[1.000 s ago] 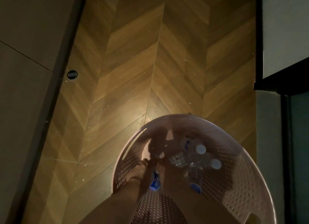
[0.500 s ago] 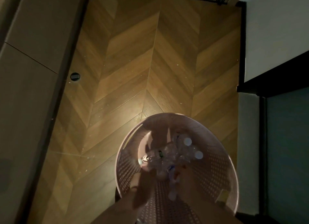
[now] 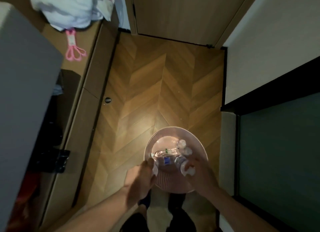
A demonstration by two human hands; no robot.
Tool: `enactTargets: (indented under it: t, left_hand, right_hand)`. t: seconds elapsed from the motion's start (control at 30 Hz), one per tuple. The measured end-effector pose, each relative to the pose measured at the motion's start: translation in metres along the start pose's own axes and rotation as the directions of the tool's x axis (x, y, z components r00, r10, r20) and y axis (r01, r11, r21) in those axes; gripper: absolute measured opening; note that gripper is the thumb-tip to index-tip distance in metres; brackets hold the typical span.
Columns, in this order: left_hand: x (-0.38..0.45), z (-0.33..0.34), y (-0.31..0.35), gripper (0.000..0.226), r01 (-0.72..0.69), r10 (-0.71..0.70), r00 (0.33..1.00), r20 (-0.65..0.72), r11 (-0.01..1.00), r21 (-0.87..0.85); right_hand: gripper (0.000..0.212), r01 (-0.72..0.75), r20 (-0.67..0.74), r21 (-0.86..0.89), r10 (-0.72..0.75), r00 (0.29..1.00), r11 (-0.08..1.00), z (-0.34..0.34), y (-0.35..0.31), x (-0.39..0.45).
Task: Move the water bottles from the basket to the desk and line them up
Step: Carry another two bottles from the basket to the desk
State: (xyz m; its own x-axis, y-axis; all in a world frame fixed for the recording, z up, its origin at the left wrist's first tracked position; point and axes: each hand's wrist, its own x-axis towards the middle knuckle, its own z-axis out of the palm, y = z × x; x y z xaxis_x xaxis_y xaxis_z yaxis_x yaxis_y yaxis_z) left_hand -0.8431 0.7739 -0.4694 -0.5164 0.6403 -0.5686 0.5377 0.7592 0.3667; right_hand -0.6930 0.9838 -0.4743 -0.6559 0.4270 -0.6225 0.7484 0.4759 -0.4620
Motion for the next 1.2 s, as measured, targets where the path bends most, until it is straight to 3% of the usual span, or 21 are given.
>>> enactTargets:
  t: [0.13,0.23,0.33,0.5,0.7,0.83,0.93,1.2]
  left_hand:
    - [-0.077,-0.081,0.033,0.037,0.035,-0.032,0.996,-0.081,0.999,0.034]
    - [-0.129,-0.121,0.058,0.027,0.113,-0.112,0.985,-0.13,0.994,0.005]
    - [-0.179,-0.144,0.07,0.029,0.181,-0.21,0.95,-0.233,0.974,-0.137]
    - [-0.257,-0.153,0.093,0.029,0.317,-0.403,0.834,-0.377,0.909,-0.27]
    - [-0.356,-0.141,0.114,0.024,0.437,-0.621,0.639,-0.454,0.778,-0.451]
    - [-0.425,-0.123,0.125,0.021,0.511,-0.749,0.449,-0.486,0.662,-0.548]
    - [-0.476,-0.108,0.134,0.017,0.558,-0.822,0.286,-0.493,0.561,-0.611]
    - [-0.631,-0.044,0.157,0.013,0.576,-0.899,-0.036,-0.437,0.338,-0.744]
  right_hand:
    - [0.037,0.055,-0.039,0.032,-0.054,0.998,0.998,-0.067,-0.071,-0.074]
    - [0.015,0.105,0.01,0.009,-0.105,0.994,0.994,-0.105,-0.113,-0.115]
    - [0.031,0.217,0.043,-0.035,-0.215,0.976,0.976,-0.125,-0.136,-0.14]
    - [0.03,0.469,0.178,-0.134,-0.444,0.878,0.873,-0.143,-0.17,-0.173]
    - [0.016,0.742,0.381,-0.195,-0.648,0.66,0.641,-0.144,-0.222,-0.215]
    - [0.017,0.873,0.538,-0.189,-0.696,0.475,0.45,-0.126,-0.267,-0.258]
    - [0.019,0.941,0.604,-0.15,-0.725,0.33,0.304,-0.102,-0.293,-0.299]
    - [0.017,1.0,0.733,-0.009,-0.68,0.011,0.006,-0.008,-0.346,-0.441]
